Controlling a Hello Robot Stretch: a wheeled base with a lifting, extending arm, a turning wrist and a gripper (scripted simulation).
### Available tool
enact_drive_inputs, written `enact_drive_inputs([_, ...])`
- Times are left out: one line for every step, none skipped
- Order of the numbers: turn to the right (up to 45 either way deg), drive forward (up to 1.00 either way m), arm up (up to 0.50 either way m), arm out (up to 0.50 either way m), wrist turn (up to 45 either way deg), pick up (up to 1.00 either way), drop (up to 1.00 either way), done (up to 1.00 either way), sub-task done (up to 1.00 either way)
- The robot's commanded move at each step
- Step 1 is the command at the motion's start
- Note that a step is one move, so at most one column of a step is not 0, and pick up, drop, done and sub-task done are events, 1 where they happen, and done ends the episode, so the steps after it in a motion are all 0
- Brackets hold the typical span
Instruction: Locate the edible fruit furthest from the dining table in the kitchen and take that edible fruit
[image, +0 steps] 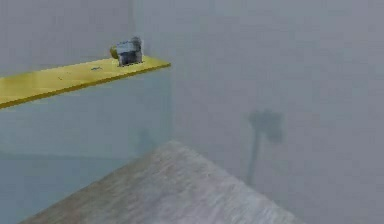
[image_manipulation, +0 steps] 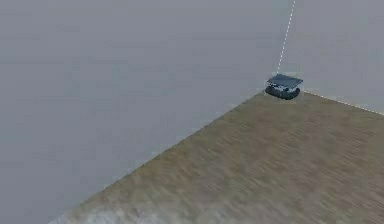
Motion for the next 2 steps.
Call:
enact_drive_inputs([-18.0,0.0,0.0,0.0,0.0,0.0,0.0,0.0,0.0])
enact_drive_inputs([0.0,1.0,0.0,0.0,0.0,0.0,0.0,0.0,0.0])
